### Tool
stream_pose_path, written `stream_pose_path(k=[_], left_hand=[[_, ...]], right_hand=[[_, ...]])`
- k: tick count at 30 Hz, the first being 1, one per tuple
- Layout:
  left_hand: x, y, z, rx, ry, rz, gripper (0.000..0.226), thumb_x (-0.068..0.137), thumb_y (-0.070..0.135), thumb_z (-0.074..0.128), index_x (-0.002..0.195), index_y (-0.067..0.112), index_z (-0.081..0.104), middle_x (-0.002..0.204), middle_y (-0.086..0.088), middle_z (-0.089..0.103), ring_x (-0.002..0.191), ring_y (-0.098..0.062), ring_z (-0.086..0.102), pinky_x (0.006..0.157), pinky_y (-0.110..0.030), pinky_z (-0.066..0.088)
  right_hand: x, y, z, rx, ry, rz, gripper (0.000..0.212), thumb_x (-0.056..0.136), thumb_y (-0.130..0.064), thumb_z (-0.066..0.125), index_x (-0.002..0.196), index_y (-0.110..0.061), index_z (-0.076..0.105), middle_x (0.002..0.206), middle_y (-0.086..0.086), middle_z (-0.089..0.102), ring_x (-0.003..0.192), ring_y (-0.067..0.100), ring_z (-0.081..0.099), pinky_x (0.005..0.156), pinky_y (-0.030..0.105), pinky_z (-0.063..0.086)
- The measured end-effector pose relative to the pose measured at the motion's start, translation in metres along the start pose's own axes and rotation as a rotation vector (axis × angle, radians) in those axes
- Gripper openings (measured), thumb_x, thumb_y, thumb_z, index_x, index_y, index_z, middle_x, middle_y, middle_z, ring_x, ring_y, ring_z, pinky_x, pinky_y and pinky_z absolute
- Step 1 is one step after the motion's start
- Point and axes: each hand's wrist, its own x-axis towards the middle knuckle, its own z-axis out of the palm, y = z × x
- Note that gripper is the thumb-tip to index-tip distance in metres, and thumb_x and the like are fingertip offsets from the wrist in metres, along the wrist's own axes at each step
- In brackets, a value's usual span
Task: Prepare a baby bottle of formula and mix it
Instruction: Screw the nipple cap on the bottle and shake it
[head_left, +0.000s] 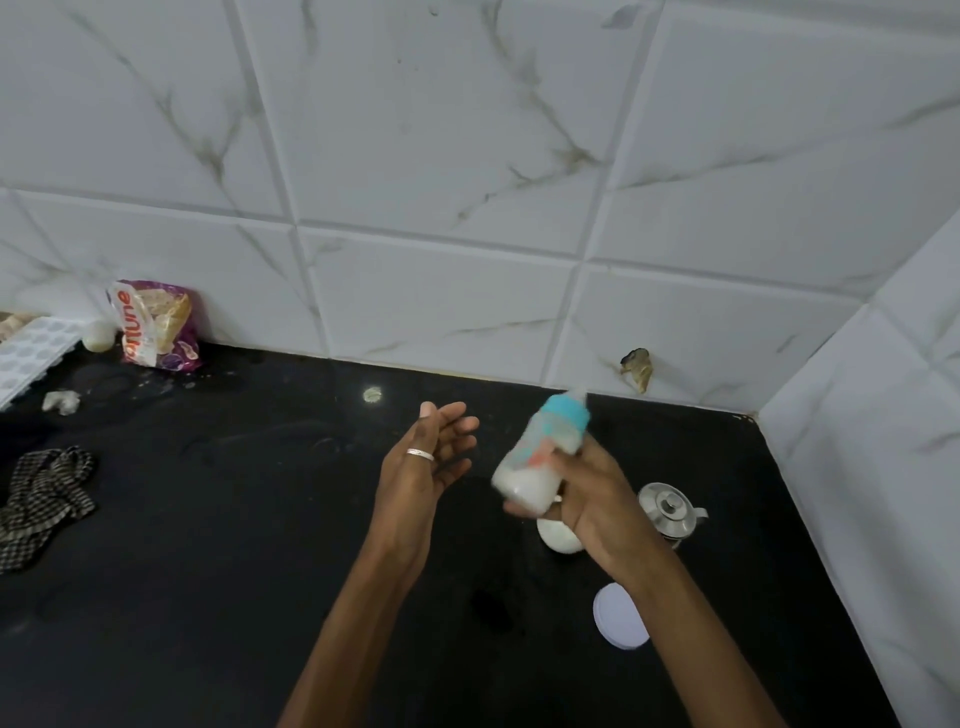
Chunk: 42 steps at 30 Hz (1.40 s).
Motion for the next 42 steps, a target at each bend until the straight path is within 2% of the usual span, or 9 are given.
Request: stream_pose_path(k=[7,12,16,21,25,30,34,39,42], left_hand=[[0.002,-0.002,-0.002,0.003,0.003,-0.012,0.059,0.087,0.06,0.048,0.121,0.017,0.071,0.115,-0.005,0.077,0.107,-0.02,0.071,0.093,-0.037,0.054],[0.001,-0.003,-0.001,0.008,0.011,-0.013,0.06,0.087,0.061,0.049,0.12,0.017,0.072,0.115,-0.005,0.077,0.108,-0.02,0.071,0.093,-0.037,0.054],[0.001,-0.003,0.0,0.021,-0.008,-0.021,0.06,0.086,0.061,0.048,0.121,0.018,0.071,0.116,-0.004,0.077,0.111,-0.021,0.071,0.097,-0.039,0.054],[0.001,-0.002,0.0,0.02,0.009,-0.02,0.059,0.086,0.061,0.048,0.119,0.019,0.072,0.114,-0.004,0.077,0.11,-0.021,0.07,0.095,-0.037,0.054],[0.0,-0.003,-0.001,0.024,0.001,-0.027,0.058,0.086,0.061,0.047,0.119,0.02,0.072,0.114,-0.003,0.078,0.111,-0.021,0.071,0.096,-0.038,0.054],[0.0,-0.002,-0.001,0.018,0.02,-0.017,0.059,0.085,0.062,0.048,0.118,0.019,0.073,0.114,-0.003,0.078,0.108,-0.02,0.071,0.096,-0.038,0.054],[0.0,-0.004,0.0,0.031,0.003,-0.025,0.058,0.087,0.061,0.047,0.118,0.02,0.072,0.115,-0.003,0.077,0.113,-0.023,0.07,0.099,-0.04,0.053],[-0.001,-0.002,0.001,0.031,0.017,-0.016,0.058,0.086,0.061,0.048,0.117,0.019,0.073,0.113,-0.003,0.078,0.112,-0.023,0.07,0.097,-0.038,0.054],[-0.002,-0.002,0.001,0.043,0.003,-0.03,0.061,0.085,0.062,0.048,0.119,0.018,0.072,0.115,-0.004,0.077,0.114,-0.024,0.07,0.1,-0.041,0.054]], right_hand=[[-0.002,0.004,-0.003,-0.182,-0.053,0.028,0.063,0.079,-0.025,0.08,0.135,-0.018,0.054,0.129,0.024,0.06,0.116,0.036,0.066,0.081,0.053,0.06],[0.004,-0.003,0.001,0.058,0.11,-0.107,0.045,0.086,-0.022,0.076,0.125,-0.016,0.055,0.117,0.017,0.063,0.107,0.03,0.07,0.08,0.053,0.061],[-0.002,0.002,-0.002,-0.299,-0.094,0.012,0.062,0.079,-0.023,0.078,0.135,-0.022,0.053,0.125,0.018,0.066,0.115,0.032,0.067,0.087,0.048,0.06],[0.007,-0.001,-0.001,0.008,0.07,-0.084,0.067,0.074,-0.034,0.084,0.13,-0.015,0.053,0.124,0.021,0.064,0.112,0.033,0.069,0.082,0.052,0.06],[0.003,0.002,-0.004,-0.239,-0.099,0.018,0.064,0.079,-0.024,0.078,0.137,-0.018,0.051,0.132,0.025,0.061,0.121,0.037,0.064,0.092,0.056,0.057],[0.006,-0.005,-0.004,0.017,0.013,-0.073,0.095,0.052,-0.04,0.099,0.131,-0.014,0.052,0.121,0.019,0.07,0.114,0.035,0.068,0.082,0.051,0.061],[-0.004,0.002,-0.001,-0.341,-0.164,0.031,0.067,0.079,-0.025,0.08,0.138,-0.02,0.049,0.125,0.013,0.069,0.117,0.027,0.068,0.085,0.039,0.059],[0.002,0.005,0.001,0.048,-0.033,-0.018,0.073,0.072,-0.03,0.088,0.135,-0.012,0.053,0.128,0.024,0.064,0.118,0.037,0.066,0.082,0.049,0.059],[-0.002,0.007,0.004,-0.219,-0.128,0.034,0.061,0.08,-0.025,0.078,0.135,-0.016,0.054,0.13,0.023,0.064,0.118,0.034,0.066,0.088,0.047,0.059]])
